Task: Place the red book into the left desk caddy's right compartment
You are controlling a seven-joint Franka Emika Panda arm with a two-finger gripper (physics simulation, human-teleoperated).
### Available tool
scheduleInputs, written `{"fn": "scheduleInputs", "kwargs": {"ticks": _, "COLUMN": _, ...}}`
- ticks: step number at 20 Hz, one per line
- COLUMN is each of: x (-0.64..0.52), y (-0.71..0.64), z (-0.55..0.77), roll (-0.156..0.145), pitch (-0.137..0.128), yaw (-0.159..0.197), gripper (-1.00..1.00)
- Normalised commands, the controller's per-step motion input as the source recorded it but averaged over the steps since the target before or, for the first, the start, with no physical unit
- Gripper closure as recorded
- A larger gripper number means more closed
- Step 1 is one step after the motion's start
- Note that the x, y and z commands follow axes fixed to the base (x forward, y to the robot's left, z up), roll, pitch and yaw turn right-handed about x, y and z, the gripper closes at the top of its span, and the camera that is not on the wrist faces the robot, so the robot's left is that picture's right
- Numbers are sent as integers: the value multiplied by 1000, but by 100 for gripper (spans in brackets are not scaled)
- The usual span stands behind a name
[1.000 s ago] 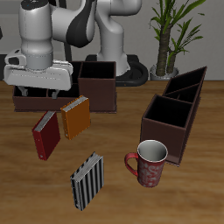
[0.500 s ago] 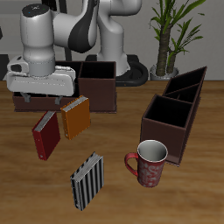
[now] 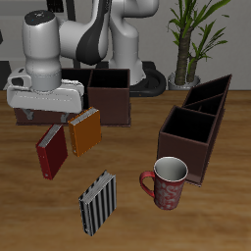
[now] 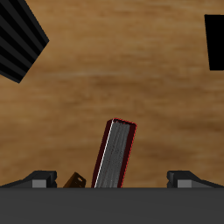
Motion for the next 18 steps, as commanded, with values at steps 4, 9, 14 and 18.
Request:
{"fn": "scheduleInputs", "kwargs": {"ticks": 4, "x": 74, "y": -105, "z": -144, "roll": -8, "pitch": 22, "yaw": -33, "gripper": -100}}
{"fn": "scheduleInputs", "kwargs": {"ticks": 9, "x": 88, "y": -33, "z": -228, "roll": 3, "pitch": 28, "yaw": -1, "gripper": -100}}
{"fn": "scheduleInputs", "kwargs": {"ticks": 14, "x": 95, "y": -2, "z": -229, "roll": -8, "pitch": 35, "yaw": -12, "gripper": -100}}
{"fn": "scheduleInputs", "kwargs": {"ticks": 18, "x": 108, "y": -15, "z": -339, "roll": -31, "pitch": 65, "yaw": -23, "gripper": -100}}
